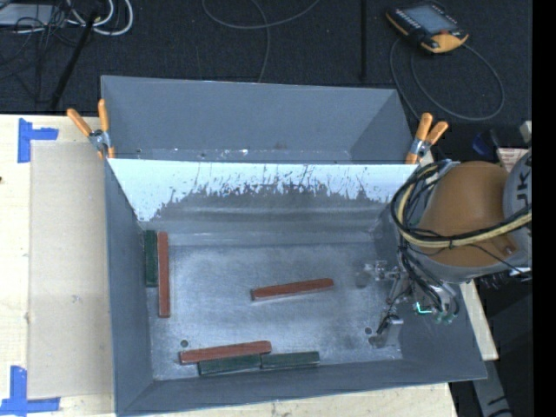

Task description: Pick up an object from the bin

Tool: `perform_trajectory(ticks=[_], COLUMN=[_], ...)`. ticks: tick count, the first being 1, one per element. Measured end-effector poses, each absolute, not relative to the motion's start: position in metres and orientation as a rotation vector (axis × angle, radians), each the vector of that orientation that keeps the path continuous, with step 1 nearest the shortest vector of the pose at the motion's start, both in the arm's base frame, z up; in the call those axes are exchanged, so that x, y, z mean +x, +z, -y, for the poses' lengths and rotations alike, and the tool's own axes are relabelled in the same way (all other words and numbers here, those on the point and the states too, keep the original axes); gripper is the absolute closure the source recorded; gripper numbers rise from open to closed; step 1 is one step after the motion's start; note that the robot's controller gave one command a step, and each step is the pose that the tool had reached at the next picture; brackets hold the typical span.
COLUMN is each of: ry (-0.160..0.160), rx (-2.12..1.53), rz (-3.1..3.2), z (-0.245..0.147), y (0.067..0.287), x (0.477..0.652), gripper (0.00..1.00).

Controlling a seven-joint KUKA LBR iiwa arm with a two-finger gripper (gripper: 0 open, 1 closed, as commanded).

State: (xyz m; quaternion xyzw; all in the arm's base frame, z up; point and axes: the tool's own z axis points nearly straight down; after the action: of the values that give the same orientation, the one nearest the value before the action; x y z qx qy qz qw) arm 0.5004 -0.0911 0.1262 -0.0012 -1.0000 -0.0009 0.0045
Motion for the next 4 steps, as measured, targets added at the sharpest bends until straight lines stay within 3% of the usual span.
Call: perform_trajectory(ticks=[1, 2, 3, 4], ry=[-0.001, 0.003, -0.002, 0.001], rx=[0.001, 0.165, 0.563, 0.529], rz=[3.140, 3.133, 3.091, 3.102], z=[0.091, 0.067, 0.027, 0.021], y=[0.130, 0.139, 0.157, 0.121], x=[0.502, 0.508, 0.505, 0.512], gripper=[0.00, 0.00, 0.00, 0.00])
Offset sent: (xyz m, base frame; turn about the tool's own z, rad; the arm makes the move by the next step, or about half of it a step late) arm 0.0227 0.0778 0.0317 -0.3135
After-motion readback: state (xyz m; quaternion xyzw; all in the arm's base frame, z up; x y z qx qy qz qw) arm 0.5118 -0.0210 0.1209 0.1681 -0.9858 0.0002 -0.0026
